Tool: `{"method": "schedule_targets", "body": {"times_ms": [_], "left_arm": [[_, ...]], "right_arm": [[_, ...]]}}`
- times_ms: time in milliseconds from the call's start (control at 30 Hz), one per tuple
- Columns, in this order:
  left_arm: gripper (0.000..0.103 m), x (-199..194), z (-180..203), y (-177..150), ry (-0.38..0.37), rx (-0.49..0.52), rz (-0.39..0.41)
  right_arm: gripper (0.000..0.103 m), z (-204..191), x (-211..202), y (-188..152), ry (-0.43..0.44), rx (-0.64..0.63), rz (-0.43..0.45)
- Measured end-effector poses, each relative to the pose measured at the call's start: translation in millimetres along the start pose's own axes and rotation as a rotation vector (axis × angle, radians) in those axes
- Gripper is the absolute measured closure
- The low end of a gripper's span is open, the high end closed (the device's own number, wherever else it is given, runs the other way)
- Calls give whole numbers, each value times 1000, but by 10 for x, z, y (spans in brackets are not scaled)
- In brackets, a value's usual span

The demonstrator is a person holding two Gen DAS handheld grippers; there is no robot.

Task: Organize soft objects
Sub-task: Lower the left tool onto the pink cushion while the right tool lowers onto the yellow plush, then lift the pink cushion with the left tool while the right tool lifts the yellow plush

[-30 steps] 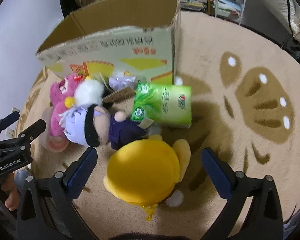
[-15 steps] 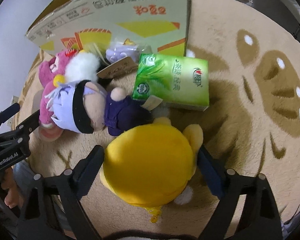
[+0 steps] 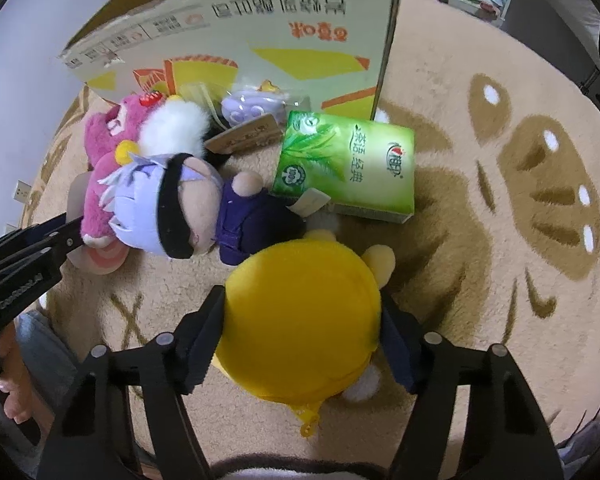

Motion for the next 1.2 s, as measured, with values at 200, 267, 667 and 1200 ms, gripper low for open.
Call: {"method": "schedule_targets", "body": {"times_ms": [200, 267, 667, 1200], "left_arm": [[78, -151, -193, -9, 48, -72, 37], [78, -237, -262, -2, 42, -105, 59], [77, -961, -466, 161, 49, -176, 335], [76, -1934, -533, 318, 186, -127, 702]], "right_arm": [[29, -96, -236, 60, -11, -35, 95], [29, -110, -312, 88, -10, -40, 126], [29, -261, -1034, 235, -5, -138, 452], [28, -753, -1909, 415, -67, -317, 837]]}}
Point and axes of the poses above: each gripper's, at about its wrist camera, not at the fingertips, and x roughly the way its jaws point, z to its right, y to its top, the point moved 9 cm from there along x, roughly the way its jaws point, and after that the axes turned 15 degrees about y, right-handed, at the moved point
